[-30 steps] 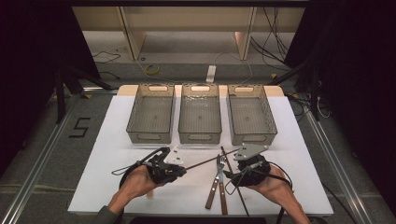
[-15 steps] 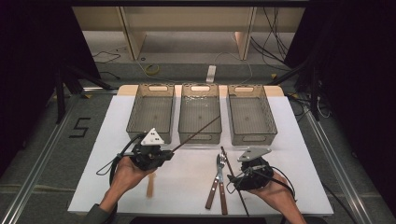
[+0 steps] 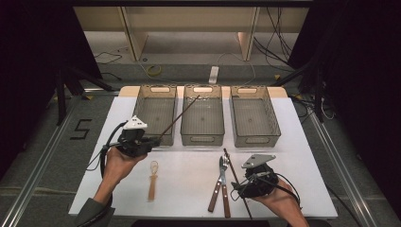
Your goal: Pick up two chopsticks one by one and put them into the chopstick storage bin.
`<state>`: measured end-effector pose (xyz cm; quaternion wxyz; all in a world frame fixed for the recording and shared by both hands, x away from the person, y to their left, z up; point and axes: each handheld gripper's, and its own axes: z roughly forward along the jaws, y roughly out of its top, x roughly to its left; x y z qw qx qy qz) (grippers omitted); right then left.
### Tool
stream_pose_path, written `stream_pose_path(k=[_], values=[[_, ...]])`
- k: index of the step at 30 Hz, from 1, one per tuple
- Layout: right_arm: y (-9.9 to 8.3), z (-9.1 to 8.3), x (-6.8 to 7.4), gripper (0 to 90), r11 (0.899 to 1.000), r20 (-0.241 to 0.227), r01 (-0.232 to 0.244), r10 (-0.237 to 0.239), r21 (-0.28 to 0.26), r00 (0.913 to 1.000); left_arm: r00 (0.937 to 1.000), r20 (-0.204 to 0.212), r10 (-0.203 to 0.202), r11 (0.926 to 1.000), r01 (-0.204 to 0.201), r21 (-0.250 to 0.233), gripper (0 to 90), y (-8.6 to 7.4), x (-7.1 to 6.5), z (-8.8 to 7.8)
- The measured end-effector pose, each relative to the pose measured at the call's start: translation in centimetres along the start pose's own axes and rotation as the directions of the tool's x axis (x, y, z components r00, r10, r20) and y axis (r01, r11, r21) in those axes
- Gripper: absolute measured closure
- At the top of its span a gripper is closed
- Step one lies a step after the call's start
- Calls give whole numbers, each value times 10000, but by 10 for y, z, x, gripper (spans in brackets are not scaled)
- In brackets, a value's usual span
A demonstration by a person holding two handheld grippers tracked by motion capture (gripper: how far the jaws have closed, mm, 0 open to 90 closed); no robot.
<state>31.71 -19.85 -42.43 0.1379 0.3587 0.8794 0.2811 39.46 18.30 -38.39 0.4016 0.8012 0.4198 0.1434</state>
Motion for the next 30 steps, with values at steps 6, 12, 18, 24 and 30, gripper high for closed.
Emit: stream_pose_path(k=[6,12,18,24,30], values=[[-5,0,-1,236,9995,-64,-158,160,278,9999,9982,-162,-575,9983,573,-144,837,6,16,-2],[-7,2,-1,232,9989,-134,-158,164,430,9998,9926,-629,-1041,9945,1031,-188,837,16,39,6],[-9,2,-2,232,9985,-249,-202,215,505,9995,9839,-986,-1489,9888,1491,-52,837,23,57,15],[-11,2,-1,236,9977,-256,-204,220,640,9994,9739,-1315,-1851,9824,1866,-6,837,26,74,24],[-12,2,-1,235,9973,-286,-209,229,704,9993,9673,-1661,-1916,9795,1992,306,836,28,86,34]])
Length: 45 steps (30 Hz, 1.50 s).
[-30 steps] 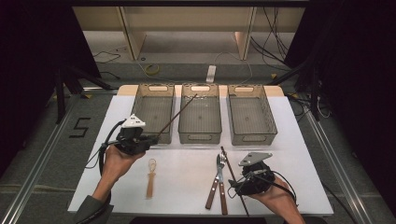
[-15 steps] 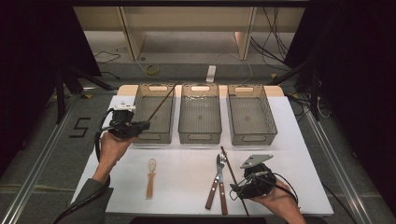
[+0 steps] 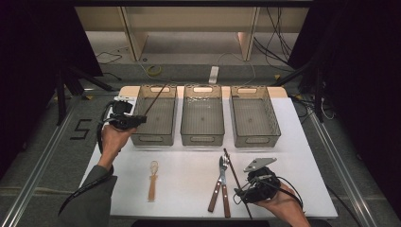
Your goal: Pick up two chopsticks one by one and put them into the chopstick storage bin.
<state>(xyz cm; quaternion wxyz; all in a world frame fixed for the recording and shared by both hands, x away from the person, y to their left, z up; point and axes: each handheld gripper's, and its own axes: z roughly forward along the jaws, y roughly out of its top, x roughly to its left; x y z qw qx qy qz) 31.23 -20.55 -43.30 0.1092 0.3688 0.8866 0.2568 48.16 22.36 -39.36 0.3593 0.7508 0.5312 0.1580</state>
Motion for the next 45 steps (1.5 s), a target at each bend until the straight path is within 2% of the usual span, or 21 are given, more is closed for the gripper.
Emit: stream_pose_path(k=[5,9,14,15,17,20,22,23,24,25,26,27,30,34,36,37,38,42,43,45], values=[[-1,0,0,235,10000,-233,-45,45,-19,9997,9996,-214,-187,9996,191,218,836,2,5,8],[-2,-1,0,236,10000,-234,-46,46,-20,9997,9992,-389,-103,9992,118,386,834,2,6,11],[-2,-1,0,246,10000,-261,-39,40,7,9997,9966,-669,-478,9974,512,502,823,-1,11,20],[-2,-1,0,246,10000,-282,-26,26,7,9996,9963,-656,-564,9971,596,476,764,-1,11,21],[-2,0,0,246,10000,-284,-30,30,16,9996,9956,-773,-538,9975,572,419,587,0,10,20],[-2,0,0,246,10000,-320,0,1,40,9995,9960,-825,-349,9992,365,184,441,1,7,14],[-1,0,0,247,10000,-313,-16,18,71,9995,9979,-448,-471,9989,469,-42,383,2,4,7],[-1,0,0,247,10000,-313,-16,18,71,9995,9984,-259,-495,9987,493,-106,383,2,1,4],[0,0,0,248,9999,-313,33,-29,126,9995,9993,7,-378,9990,378,-256,332,1,-5,-5],[0,0,1,250,9999,-285,-56,59,116,9996,9993,7,-378,9990,378,-256,320,1,-5,-5],[0,0,1,251,9999,-275,19,-16,120,9996,9987,342,-369,9986,381,-360,299,-1,-11,-12],[1,0,1,253,9999,-249,32,-28,140,9997,9987,342,-369,9986,381,-360,285,-1,-11,-12],[3,-1,-1,259,9997,-190,42,-37,244,9998,9944,953,-464,9959,535,-725,255,-9,-20,-26],[5,-1,-2,267,9991,-143,29,-23,413,9999,9922,1171,-430,9950,532,-849,224,-18,-26,-31],[6,1,-2,274,9987,-79,60,-56,507,10000,9888,1403,-513,9933,651,-954,215,-26,-29,-33],[6,1,-2,278,9984,-96,37,-31,565,9999,9862,1600,-420,9949,560,-839,210,-32,-33,-33],[7,2,-2,282,9982,-135,67,-59,591,9999,9862,1600,-420,9949,560,-839,202,-32,-33,-33],[6,6,-1,308,9955,-87,115,-107,942,9999,9812,1922,-180,9933,396,-1088,192,-43,-44,-38],[6,7,-1,315,9947,-77,108,-101,1021,9999,9789,2038,-139,9912,403,-1258,185,-48,-50,-40],[7,8,-1,329,9929,-123,110,-96,1187,9999,9772,2123,-42,9912,321,-1281,175,-51,-52,-40]])
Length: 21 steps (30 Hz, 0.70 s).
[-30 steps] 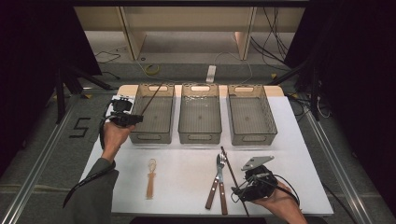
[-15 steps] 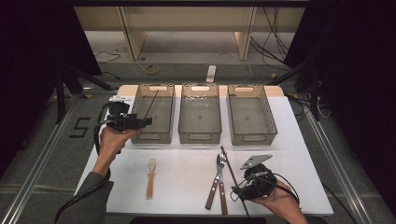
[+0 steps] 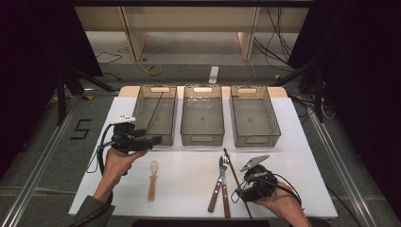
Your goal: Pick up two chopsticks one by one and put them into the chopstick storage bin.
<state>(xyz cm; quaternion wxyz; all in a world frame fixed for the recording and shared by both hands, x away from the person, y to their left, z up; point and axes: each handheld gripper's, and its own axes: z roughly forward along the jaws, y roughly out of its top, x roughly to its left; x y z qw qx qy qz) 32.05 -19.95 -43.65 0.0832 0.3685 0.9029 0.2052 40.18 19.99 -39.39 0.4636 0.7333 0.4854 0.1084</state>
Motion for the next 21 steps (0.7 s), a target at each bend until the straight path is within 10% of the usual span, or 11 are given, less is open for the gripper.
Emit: stream_pose_path(k=[21], values=[[24,21,-3,523,9856,132,356,-383,1655,9992,9930,523,1058,9942,-1046,-257,158,-39,-33,-3]])
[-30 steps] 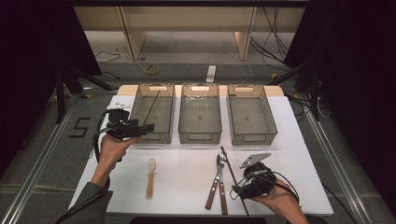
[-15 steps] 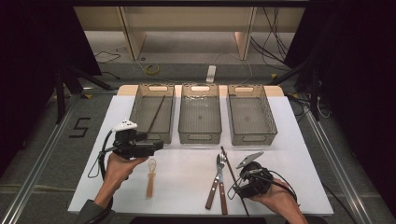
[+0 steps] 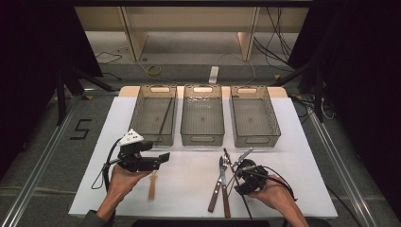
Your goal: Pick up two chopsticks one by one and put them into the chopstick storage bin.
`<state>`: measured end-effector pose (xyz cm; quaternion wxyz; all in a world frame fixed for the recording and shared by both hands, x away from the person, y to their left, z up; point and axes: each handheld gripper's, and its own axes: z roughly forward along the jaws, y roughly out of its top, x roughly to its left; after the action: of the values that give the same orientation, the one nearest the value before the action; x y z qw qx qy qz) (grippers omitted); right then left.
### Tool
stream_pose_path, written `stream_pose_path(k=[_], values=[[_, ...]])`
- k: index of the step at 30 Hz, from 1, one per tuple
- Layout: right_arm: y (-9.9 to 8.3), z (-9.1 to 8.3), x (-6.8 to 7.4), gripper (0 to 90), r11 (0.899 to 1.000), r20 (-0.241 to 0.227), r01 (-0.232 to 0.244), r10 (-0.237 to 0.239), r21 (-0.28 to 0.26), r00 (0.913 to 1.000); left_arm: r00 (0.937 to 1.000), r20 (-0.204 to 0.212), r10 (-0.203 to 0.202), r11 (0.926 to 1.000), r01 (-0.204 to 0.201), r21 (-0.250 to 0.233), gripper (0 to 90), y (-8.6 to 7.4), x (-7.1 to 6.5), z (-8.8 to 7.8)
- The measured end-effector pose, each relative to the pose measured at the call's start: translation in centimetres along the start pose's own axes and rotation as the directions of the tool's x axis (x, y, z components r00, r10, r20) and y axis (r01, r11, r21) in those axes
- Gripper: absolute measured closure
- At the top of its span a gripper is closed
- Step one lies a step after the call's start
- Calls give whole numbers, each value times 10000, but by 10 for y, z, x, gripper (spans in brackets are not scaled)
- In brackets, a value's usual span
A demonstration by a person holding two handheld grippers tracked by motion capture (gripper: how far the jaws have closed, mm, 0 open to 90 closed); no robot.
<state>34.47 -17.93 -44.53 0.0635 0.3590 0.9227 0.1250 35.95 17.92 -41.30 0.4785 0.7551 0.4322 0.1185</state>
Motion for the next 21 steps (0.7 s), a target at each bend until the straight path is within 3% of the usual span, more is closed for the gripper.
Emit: stream_pose_path(k=[21], values=[[8,8,-3,640,9980,-16,257,-257,581,9997,9996,-70,281,9996,-281,27,157,-4,-3,-6]])
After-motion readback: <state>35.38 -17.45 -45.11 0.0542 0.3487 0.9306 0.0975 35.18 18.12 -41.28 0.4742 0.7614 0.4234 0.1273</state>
